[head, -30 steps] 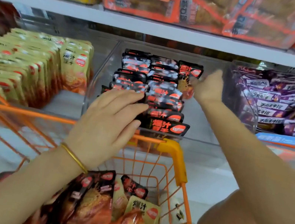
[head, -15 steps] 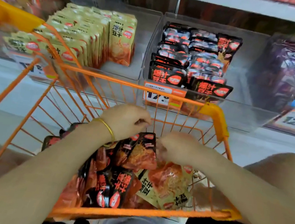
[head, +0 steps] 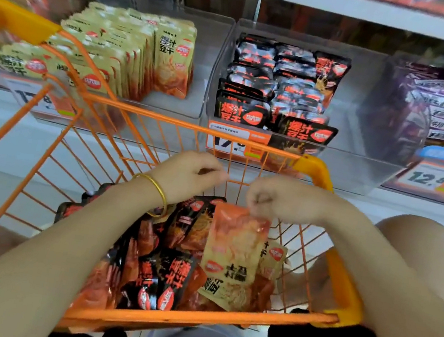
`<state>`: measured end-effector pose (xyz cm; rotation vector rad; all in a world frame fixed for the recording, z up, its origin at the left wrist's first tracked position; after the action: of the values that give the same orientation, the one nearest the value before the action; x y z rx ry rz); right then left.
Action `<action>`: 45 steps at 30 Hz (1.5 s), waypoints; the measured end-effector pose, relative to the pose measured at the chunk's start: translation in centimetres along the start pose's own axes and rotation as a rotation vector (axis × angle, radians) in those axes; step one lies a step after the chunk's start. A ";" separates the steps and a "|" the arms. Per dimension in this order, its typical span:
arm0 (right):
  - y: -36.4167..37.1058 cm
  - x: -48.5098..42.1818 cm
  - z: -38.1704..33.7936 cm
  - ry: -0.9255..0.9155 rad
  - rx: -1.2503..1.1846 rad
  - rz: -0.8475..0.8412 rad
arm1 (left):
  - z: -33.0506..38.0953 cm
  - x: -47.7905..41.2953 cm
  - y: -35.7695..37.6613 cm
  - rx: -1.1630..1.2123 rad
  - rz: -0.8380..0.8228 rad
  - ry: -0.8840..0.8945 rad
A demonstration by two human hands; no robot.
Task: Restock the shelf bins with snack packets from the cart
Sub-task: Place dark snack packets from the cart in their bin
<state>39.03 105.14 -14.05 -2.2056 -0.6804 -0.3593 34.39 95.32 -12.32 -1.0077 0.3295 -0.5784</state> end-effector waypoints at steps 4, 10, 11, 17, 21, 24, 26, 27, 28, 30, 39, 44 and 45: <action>-5.1 2.2 0.6 -0.079 -0.387 0.354 | -0.8 0.2 -0.6 0.377 -0.002 -0.192; -6.6 2.9 2.6 -0.086 -0.690 0.543 | -2.0 0.7 0.2 0.556 -0.101 -0.312; -6.6 2.9 2.7 -0.092 -0.715 0.571 | -1.9 0.7 0.2 0.555 -0.104 -0.305; -5.7 1.9 2.0 -0.069 -0.566 0.599 | -2.5 0.9 -1.6 0.460 -0.067 -0.265; -6.8 2.4 -4.2 -0.276 -0.146 0.641 | -2.4 1.3 -4.3 0.298 -0.057 -0.169; -6.0 0.1 -8.6 -0.342 -0.048 0.419 | -2.5 2.0 -7.0 0.380 0.035 -0.151; -4.7 -1.8 -11.0 -0.368 -0.130 0.222 | -3.3 2.4 -9.7 0.438 0.181 -0.173; -4.3 -3.0 -11.9 -0.374 -0.199 0.146 | -3.9 2.5 -11.0 0.456 0.251 -0.194; -4.3 -3.9 -12.8 -0.376 -0.247 0.110 | -4.6 2.6 -12.3 0.467 0.322 -0.216; -5.8 -6.1 -13.8 -0.357 -0.346 0.182 | -6.7 3.0 -15.1 0.441 0.534 -0.271; -12.6 -15.0 -13.9 -0.121 -0.317 0.903 | -8.8 2.0 -12.5 -0.443 0.571 -0.188; -12.2 -19.0 -9.6 0.150 -0.397 0.938 | -9.8 1.3 -10.4 -0.665 0.501 -0.165; -11.8 -19.9 -8.8 0.199 -0.402 0.912 | -10.0 1.3 -10.4 -0.661 0.502 -0.175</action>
<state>15.65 97.90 -10.22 -2.5371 0.5674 -0.2356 27.20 83.36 -8.32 -1.5305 0.6157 0.0953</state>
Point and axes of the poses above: each hand's wrist, its own x-axis away from the middle knuckle, its own y-axis out of the palm, z = x × y, the point moved 10 cm from there along -x, towards the middle knuckle, and after that the axes turned 13 degrees about -x, right-handed, at the moved point
